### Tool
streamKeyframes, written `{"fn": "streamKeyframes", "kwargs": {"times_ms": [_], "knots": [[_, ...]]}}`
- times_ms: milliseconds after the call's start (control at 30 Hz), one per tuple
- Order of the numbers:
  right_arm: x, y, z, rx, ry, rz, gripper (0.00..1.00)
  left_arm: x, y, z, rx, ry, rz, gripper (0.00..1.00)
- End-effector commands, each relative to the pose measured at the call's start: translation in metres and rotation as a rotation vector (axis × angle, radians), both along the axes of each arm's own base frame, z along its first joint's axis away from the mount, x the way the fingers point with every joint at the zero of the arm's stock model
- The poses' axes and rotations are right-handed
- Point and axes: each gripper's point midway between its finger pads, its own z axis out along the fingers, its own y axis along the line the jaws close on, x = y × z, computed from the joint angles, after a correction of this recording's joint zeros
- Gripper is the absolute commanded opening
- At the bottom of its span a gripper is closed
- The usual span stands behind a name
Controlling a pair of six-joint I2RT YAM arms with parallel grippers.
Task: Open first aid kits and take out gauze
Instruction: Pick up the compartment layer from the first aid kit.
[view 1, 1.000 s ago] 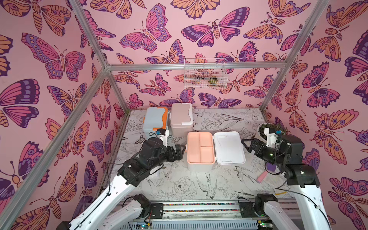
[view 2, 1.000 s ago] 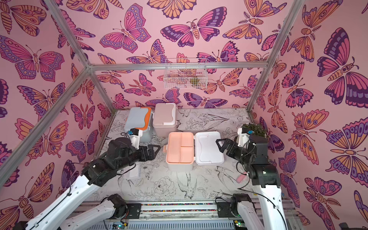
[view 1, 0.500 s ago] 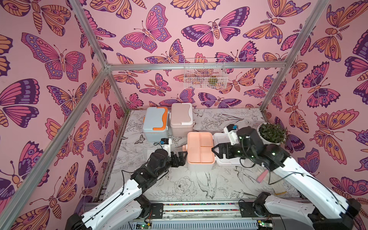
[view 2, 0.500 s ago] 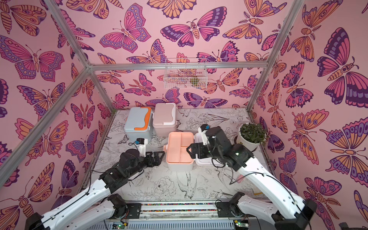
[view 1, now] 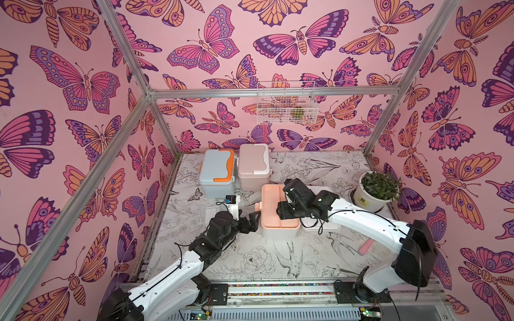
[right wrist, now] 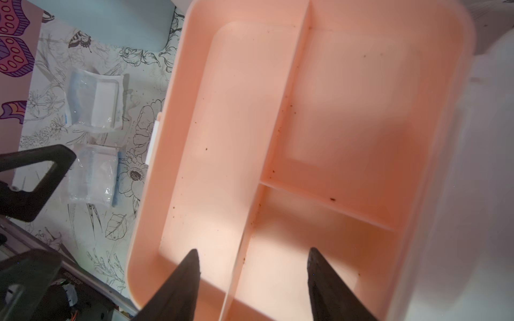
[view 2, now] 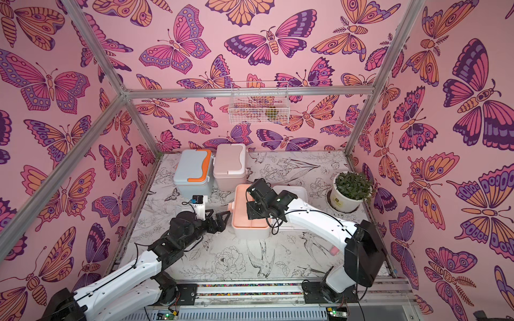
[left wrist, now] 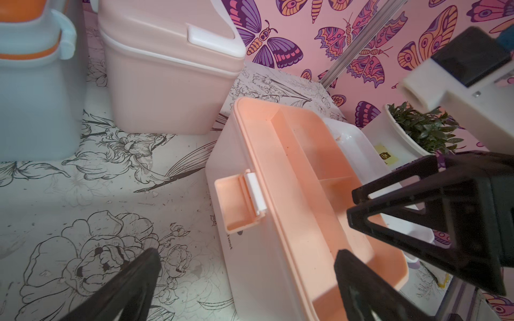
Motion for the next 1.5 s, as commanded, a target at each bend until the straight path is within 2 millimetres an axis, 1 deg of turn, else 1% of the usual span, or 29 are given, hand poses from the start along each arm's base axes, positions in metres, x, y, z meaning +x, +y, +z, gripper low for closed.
{"fn": "streamKeyframes", "kwargs": {"times_ms": [0, 100, 167, 300, 333, 367, 467, 633, 700, 867, 967, 1033, 1133, 1367, 1467], "knots": [[0.013, 0.017, -0.003, 0.004, -0.006, -0.058, 0.61, 0.002, -0.007, 0.002, -0.023, -0.025, -0.041, 1.00], [0.017, 0.020, -0.012, -0.043, 0.001, -0.086, 0.60, 0.003, -0.009, -0.001, -0.014, -0.021, -0.052, 1.00], [0.019, 0.020, -0.015, -0.086, -0.006, -0.103, 0.52, 0.003, -0.009, -0.001, -0.014, -0.026, -0.055, 1.00], [0.023, 0.015, -0.022, -0.196, -0.009, -0.145, 0.48, 0.001, -0.012, -0.001, -0.021, -0.045, -0.079, 1.00], [0.023, 0.015, -0.025, -0.212, -0.003, -0.150, 0.47, 0.001, -0.012, -0.001, -0.020, -0.046, -0.079, 1.00], [0.023, 0.015, -0.028, -0.225, 0.006, -0.154, 0.42, 0.001, -0.013, -0.001, -0.019, -0.045, -0.082, 1.00], [0.019, 0.017, -0.034, -0.256, 0.022, -0.159, 0.39, 0.001, -0.015, -0.003, -0.023, -0.042, -0.095, 1.00], [0.012, 0.015, -0.032, -0.298, 0.001, -0.191, 0.33, 0.001, -0.020, -0.005, -0.030, -0.036, -0.120, 1.00], [0.008, 0.012, -0.032, -0.319, 0.007, -0.203, 0.24, 0.000, -0.022, -0.005, -0.032, -0.035, -0.125, 1.00], [0.002, 0.005, -0.034, -0.352, 0.015, -0.229, 0.19, 0.000, -0.025, -0.006, -0.041, -0.032, -0.138, 1.00], [0.002, 0.006, -0.033, -0.348, 0.014, -0.232, 0.13, -0.001, -0.028, -0.006, -0.051, -0.026, -0.155, 1.00], [0.002, 0.007, -0.031, -0.342, 0.013, -0.231, 0.04, -0.002, -0.032, -0.004, -0.065, -0.026, -0.174, 1.00], [0.002, 0.008, -0.027, -0.334, 0.006, -0.228, 0.00, -0.004, -0.036, -0.003, -0.084, -0.028, -0.197, 1.00], [0.002, 0.007, -0.018, -0.314, -0.009, -0.219, 0.00, -0.005, -0.041, -0.005, -0.103, -0.022, -0.220, 1.00], [0.002, 0.007, -0.010, -0.295, -0.033, -0.203, 0.00, -0.006, -0.044, -0.002, -0.121, -0.015, -0.234, 1.00]]}}
